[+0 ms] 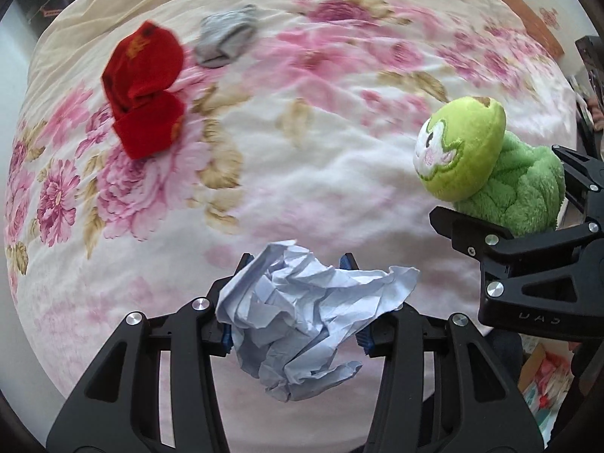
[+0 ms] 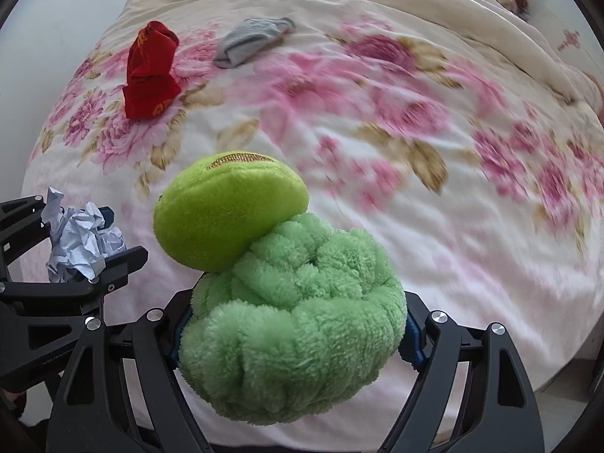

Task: Collect trash
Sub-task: 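Carry the crumpled paper and green plush toy off the bed over the bin, then open both grippers over the bin to drop paper and plush toy, then move both open grippers back over the bed toward the red and grey socks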

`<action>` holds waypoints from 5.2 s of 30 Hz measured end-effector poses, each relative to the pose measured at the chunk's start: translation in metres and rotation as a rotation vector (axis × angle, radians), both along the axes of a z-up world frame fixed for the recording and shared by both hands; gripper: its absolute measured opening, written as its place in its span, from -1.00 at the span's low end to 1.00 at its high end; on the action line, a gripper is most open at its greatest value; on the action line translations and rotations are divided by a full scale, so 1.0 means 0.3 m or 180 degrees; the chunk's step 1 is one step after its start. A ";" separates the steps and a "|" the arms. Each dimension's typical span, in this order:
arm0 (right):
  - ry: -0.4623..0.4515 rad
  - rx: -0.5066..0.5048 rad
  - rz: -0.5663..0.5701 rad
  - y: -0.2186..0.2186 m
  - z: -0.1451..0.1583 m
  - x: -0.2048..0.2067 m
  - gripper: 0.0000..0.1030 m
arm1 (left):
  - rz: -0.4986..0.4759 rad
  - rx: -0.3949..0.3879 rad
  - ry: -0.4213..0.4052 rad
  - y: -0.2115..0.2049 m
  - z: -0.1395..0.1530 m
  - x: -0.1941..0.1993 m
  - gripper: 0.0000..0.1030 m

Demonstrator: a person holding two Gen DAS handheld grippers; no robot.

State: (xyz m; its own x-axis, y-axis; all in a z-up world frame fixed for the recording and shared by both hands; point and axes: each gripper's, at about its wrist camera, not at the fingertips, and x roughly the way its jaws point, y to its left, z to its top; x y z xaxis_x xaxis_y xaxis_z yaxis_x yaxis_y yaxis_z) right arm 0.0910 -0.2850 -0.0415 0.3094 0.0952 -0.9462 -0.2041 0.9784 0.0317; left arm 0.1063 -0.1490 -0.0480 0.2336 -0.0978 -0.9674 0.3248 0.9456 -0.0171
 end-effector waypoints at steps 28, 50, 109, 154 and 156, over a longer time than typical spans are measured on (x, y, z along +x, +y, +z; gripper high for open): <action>-0.0142 0.0123 -0.0894 -0.503 0.037 -0.500 0.51 | -0.0987 0.0261 -0.0041 -0.524 0.037 -0.349 -0.08; -0.0273 0.0107 -0.1901 -0.913 0.047 -0.936 0.51 | -0.2127 0.0434 -0.0010 -1.041 -0.021 -0.670 -0.08; 0.0042 -0.0195 -0.2049 -0.962 -0.059 -0.924 0.81 | -0.2228 0.0471 0.0054 -1.044 -0.038 -0.616 0.74; -0.0109 -0.0321 -0.0488 -0.253 0.100 -0.197 0.82 | -0.0464 0.0185 -0.0186 -0.247 0.122 -0.125 0.83; -0.0114 -0.0320 -0.0429 -0.225 0.098 -0.161 0.82 | -0.0360 0.0173 -0.0189 -0.206 0.117 -0.097 0.83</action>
